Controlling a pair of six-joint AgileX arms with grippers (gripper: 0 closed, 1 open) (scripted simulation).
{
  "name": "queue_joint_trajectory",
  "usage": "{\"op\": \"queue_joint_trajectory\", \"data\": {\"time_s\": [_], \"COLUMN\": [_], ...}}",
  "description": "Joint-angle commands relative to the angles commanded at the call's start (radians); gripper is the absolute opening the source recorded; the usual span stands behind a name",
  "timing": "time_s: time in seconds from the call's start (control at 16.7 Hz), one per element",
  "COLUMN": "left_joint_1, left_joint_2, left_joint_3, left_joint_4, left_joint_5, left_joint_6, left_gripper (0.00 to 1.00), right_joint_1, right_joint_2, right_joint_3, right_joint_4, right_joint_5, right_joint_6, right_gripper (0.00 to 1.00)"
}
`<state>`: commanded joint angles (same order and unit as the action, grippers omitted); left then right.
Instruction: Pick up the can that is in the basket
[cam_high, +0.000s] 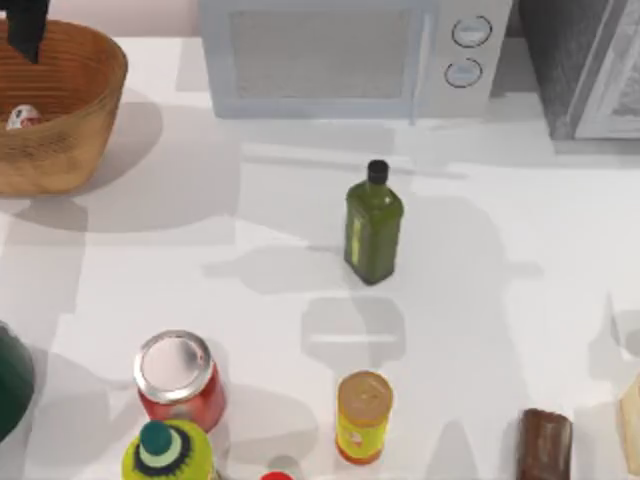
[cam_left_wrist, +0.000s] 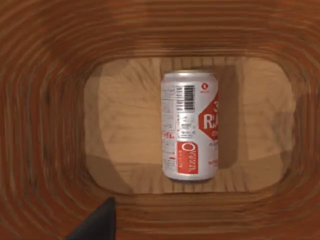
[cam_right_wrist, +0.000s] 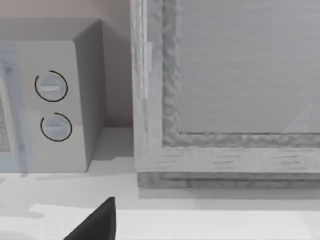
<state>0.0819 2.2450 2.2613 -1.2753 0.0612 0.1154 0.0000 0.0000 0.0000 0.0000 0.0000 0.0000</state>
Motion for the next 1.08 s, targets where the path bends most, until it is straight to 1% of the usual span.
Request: {"op": "queue_joint_trajectory", "data": {"time_s": [0.24, 0.36, 0.48, 0.9, 1.08], "left_joint_1": [0.012, 0.015, 0.017, 0.012, 0.014], "left_joint_2": [0.256, 0.340, 0.388, 0.401, 0.393], "left_joint_3": [0.259, 0.345, 0.395, 0.401, 0.334], "left_joint_4": [-0.143, -0.189, -0.216, -0.217, -0.155], "left_joint_5": [0.006, 0.008, 0.010, 0.010, 0.009], "left_joint_6": [0.009, 0.012, 0.013, 0.013, 0.009], "left_gripper": [1.00, 1.00, 1.00, 1.00, 1.00], "right_joint_1": [0.000, 0.000, 0.000, 0.000, 0.000], "right_joint_2": [0.000, 0.000, 0.000, 0.000, 0.000], "right_joint_3": [0.000, 0.000, 0.000, 0.000, 0.000], "right_joint_4": [0.000, 0.000, 0.000, 0.000, 0.000], "right_joint_5": [0.000, 0.000, 0.000, 0.000, 0.000], "right_joint_6": [0.000, 0.000, 0.000, 0.000, 0.000], "right_gripper": [1.00, 1.00, 1.00, 1.00, 1.00]}}
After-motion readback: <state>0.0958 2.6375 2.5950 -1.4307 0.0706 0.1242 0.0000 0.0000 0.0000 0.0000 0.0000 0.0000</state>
